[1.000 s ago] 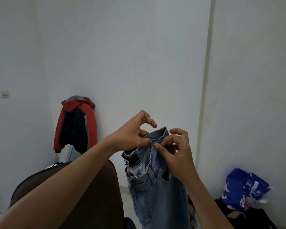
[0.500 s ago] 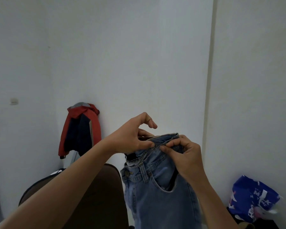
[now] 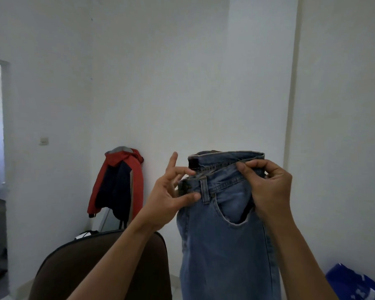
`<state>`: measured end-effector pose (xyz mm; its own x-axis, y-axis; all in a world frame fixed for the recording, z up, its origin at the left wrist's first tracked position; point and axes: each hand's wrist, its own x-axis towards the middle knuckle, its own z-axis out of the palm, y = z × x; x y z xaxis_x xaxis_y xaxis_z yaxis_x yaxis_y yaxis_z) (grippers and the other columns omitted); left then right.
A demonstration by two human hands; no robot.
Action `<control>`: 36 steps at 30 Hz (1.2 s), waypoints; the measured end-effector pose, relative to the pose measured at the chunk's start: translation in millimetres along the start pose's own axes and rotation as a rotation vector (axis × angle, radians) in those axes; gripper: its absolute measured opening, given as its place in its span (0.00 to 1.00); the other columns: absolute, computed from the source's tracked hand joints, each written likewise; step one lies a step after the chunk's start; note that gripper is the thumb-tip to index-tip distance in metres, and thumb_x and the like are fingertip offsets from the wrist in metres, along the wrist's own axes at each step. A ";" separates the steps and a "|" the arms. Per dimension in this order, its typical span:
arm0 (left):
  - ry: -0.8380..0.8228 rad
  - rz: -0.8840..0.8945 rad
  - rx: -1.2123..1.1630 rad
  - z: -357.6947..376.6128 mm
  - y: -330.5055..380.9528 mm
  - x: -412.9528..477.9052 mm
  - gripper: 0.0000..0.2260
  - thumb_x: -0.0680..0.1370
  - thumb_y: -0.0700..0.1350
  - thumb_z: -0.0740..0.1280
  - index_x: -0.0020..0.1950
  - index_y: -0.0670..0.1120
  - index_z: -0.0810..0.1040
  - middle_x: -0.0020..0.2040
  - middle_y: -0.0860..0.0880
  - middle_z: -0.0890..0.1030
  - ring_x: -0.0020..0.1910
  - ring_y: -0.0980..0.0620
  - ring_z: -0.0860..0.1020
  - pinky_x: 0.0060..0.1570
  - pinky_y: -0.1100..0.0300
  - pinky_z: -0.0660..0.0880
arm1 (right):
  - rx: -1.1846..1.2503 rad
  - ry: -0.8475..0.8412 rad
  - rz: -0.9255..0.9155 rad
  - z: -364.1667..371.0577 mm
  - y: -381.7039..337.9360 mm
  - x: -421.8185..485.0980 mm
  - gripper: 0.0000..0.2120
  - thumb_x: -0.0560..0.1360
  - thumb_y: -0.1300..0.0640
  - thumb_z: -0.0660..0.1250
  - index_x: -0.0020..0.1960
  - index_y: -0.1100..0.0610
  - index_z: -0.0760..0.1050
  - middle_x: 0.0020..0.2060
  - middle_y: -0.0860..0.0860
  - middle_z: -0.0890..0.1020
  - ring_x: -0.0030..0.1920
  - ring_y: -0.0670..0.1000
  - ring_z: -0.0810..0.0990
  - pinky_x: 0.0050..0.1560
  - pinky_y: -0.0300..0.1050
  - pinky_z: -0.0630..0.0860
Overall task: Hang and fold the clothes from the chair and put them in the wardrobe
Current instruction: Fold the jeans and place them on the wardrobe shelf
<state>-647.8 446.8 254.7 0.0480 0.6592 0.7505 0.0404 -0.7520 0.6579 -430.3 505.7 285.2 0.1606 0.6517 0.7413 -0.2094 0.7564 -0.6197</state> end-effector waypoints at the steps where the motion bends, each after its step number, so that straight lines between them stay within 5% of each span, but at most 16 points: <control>1: -0.007 -0.043 -0.051 0.6 -1.7 -0.3 0.20 0.66 0.41 0.80 0.55 0.53 0.82 0.81 0.59 0.51 0.74 0.66 0.62 0.66 0.57 0.72 | 0.000 0.008 -0.013 2.0 -4.5 3.9 0.06 0.68 0.60 0.80 0.40 0.57 0.83 0.37 0.49 0.86 0.41 0.48 0.83 0.52 0.51 0.83; 7: -0.049 -0.078 -0.256 0.1 3.7 7.0 0.34 0.65 0.46 0.82 0.69 0.57 0.76 0.80 0.61 0.52 0.75 0.49 0.67 0.68 0.41 0.70 | 0.018 0.125 -0.059 9.6 -13.2 22.6 0.06 0.68 0.59 0.80 0.39 0.56 0.83 0.36 0.49 0.86 0.40 0.45 0.83 0.47 0.40 0.80; 12: -0.140 -0.141 -0.432 5.3 -8.9 -5.5 0.14 0.68 0.39 0.80 0.52 0.47 0.86 0.78 0.52 0.63 0.75 0.46 0.67 0.70 0.44 0.69 | 0.096 0.190 -0.007 12.8 -15.9 33.5 0.06 0.68 0.60 0.81 0.38 0.56 0.83 0.36 0.48 0.85 0.40 0.47 0.83 0.47 0.42 0.81; 15: -0.133 -0.279 -0.375 16.0 -15.0 -11.5 0.12 0.67 0.36 0.78 0.49 0.45 0.87 0.60 0.42 0.82 0.62 0.43 0.80 0.57 0.53 0.79 | 0.122 0.195 0.002 17.1 -16.0 36.3 0.07 0.67 0.60 0.81 0.37 0.56 0.83 0.36 0.49 0.85 0.40 0.47 0.83 0.47 0.43 0.81; 18: -0.045 -0.293 -0.254 20.6 -16.0 -5.9 0.15 0.69 0.32 0.73 0.52 0.45 0.87 0.58 0.41 0.83 0.60 0.41 0.81 0.53 0.54 0.81 | 0.106 0.184 -0.013 16.8 -17.5 38.6 0.06 0.67 0.60 0.81 0.38 0.57 0.83 0.35 0.49 0.85 0.39 0.46 0.83 0.47 0.44 0.82; 23: 0.108 -0.198 -0.214 23.9 -6.8 2.5 0.20 0.68 0.34 0.74 0.59 0.47 0.83 0.61 0.46 0.82 0.60 0.45 0.81 0.53 0.54 0.81 | -0.040 -0.009 0.005 8.5 -30.9 59.4 0.06 0.67 0.59 0.81 0.39 0.55 0.84 0.37 0.49 0.86 0.42 0.48 0.84 0.52 0.48 0.83; 26: 0.147 -0.129 -0.189 27.3 8.6 14.0 0.25 0.68 0.35 0.74 0.64 0.46 0.80 0.64 0.47 0.81 0.62 0.46 0.80 0.56 0.52 0.80 | 0.100 -0.215 0.094 -7.7 -47.2 74.3 0.10 0.64 0.55 0.81 0.43 0.55 0.85 0.44 0.52 0.86 0.48 0.54 0.84 0.54 0.55 0.82; 30: 0.190 -0.059 -0.189 29.8 30.9 34.6 0.26 0.68 0.37 0.74 0.65 0.49 0.79 0.63 0.50 0.81 0.62 0.50 0.80 0.57 0.53 0.79 | 0.162 -0.392 0.202 -45.6 -35.4 38.8 0.23 0.51 0.44 0.86 0.43 0.51 0.86 0.51 0.49 0.84 0.50 0.46 0.84 0.45 0.38 0.81; 33: 0.179 -0.038 -0.230 27.5 36.8 45.6 0.24 0.70 0.35 0.73 0.64 0.50 0.79 0.61 0.53 0.82 0.61 0.52 0.80 0.55 0.57 0.80 | 0.092 -0.498 0.371 -55.0 -0.1 -19.4 0.31 0.41 0.41 0.87 0.41 0.52 0.87 0.44 0.51 0.87 0.46 0.49 0.85 0.46 0.40 0.82; 36: 0.196 -0.057 -0.152 27.6 33.4 52.1 0.23 0.73 0.33 0.71 0.67 0.49 0.78 0.64 0.51 0.81 0.60 0.52 0.80 0.54 0.59 0.80 | 0.116 -0.507 0.446 -51.0 15.6 -44.8 0.30 0.46 0.45 0.88 0.43 0.57 0.87 0.49 0.57 0.87 0.51 0.55 0.86 0.47 0.44 0.83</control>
<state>-616.4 456.1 314.0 -0.1449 0.6994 0.6999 -0.1136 -0.7145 0.6904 -391.6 491.1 229.2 -0.4303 0.7719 0.4679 -0.2574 0.3919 -0.8833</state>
